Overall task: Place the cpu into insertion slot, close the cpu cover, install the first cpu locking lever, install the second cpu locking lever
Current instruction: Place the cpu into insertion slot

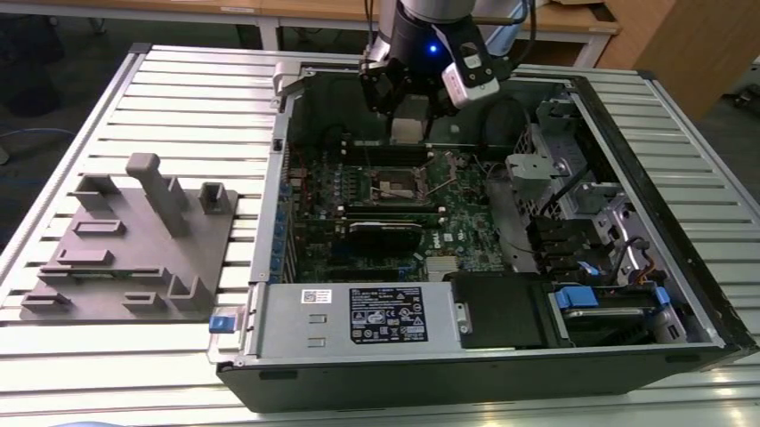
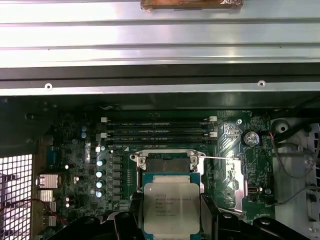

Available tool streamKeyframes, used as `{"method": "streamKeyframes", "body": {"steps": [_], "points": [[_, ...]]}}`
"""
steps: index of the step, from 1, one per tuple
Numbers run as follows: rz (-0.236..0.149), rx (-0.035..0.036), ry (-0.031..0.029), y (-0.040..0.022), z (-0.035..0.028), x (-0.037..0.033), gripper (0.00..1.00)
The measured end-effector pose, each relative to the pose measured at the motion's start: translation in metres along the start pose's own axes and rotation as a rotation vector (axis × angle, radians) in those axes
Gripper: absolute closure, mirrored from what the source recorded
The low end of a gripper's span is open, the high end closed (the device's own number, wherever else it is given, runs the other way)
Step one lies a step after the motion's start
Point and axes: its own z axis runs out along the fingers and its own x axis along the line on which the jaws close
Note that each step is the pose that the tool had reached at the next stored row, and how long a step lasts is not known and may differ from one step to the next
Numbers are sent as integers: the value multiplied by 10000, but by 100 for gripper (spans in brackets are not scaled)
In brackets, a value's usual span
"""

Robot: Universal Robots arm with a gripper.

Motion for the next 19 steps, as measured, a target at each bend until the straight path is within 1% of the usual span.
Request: {"method": "streamKeyframes", "body": {"steps": [5,10,14,19], "points": [[0,-1,0,-2,21,0,46],[-1,-1,0,-6,69,-1,46],[0,0,0,-11,121,-2,46],[-1,-1,-1,-19,211,-4,46]]}}
